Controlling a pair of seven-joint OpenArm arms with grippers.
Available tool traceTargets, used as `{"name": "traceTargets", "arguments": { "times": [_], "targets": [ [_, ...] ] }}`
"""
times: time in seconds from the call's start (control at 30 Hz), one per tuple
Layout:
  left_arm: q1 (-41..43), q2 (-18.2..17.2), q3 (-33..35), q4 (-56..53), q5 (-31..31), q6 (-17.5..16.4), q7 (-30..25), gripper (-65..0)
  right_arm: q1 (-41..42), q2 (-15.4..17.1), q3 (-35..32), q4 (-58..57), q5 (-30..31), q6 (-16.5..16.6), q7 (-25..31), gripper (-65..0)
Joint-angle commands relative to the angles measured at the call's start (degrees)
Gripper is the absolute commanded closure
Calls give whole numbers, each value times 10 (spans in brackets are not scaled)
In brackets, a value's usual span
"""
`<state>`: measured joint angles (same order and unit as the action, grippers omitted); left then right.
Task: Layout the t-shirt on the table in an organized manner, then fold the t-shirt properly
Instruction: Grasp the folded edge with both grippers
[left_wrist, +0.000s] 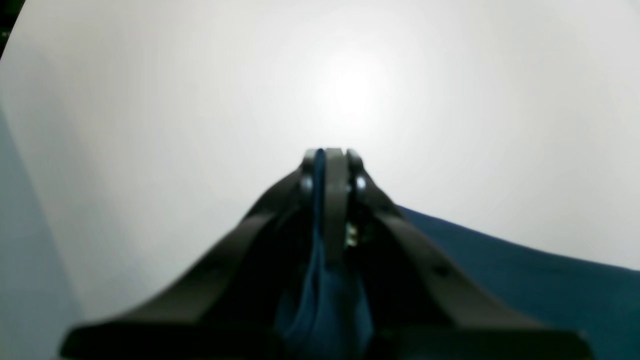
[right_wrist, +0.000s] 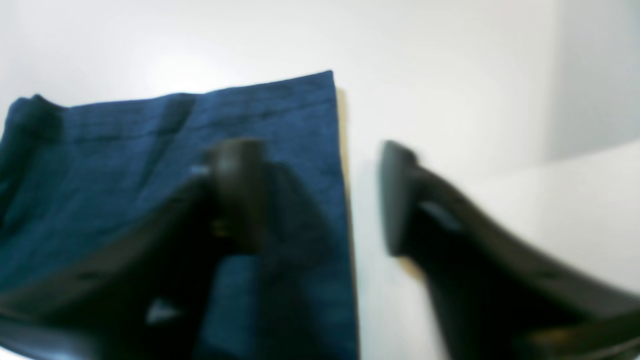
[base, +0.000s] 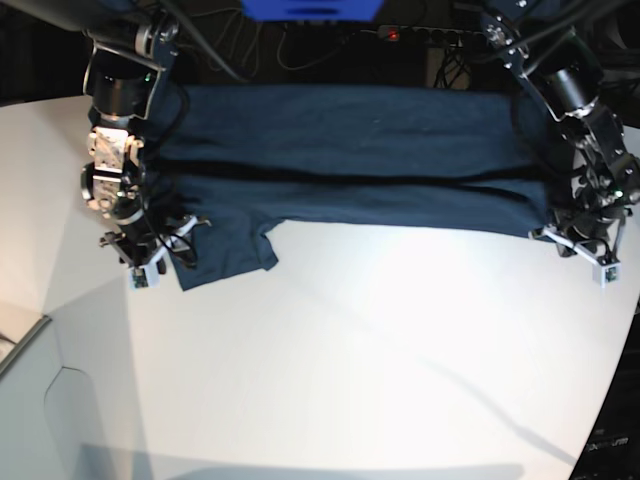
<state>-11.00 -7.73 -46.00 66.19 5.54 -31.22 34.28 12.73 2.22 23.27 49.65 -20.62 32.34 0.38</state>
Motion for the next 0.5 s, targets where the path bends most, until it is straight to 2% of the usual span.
{"name": "traceTargets", "arguments": {
  "times": [0.0, 0.1, 0.17, 0.47],
  "targets": [
    [-17, -8, 1, 9, -7, 1, -14, 0, 15, 0, -10, 3, 1, 5, -2, -222],
    [-19, -8, 1, 9, -7, 1, -14, 0, 18, 0, -33, 3, 1, 5, -2, -69],
    [-19, -8, 1, 9, -7, 1, -14, 0, 19, 0, -45, 3, 0, 3, -2, 0],
    [-28, -8, 1, 9, -7, 1, -14, 0, 50, 3, -48, 18, 3, 3, -2, 0]
  ]
}}
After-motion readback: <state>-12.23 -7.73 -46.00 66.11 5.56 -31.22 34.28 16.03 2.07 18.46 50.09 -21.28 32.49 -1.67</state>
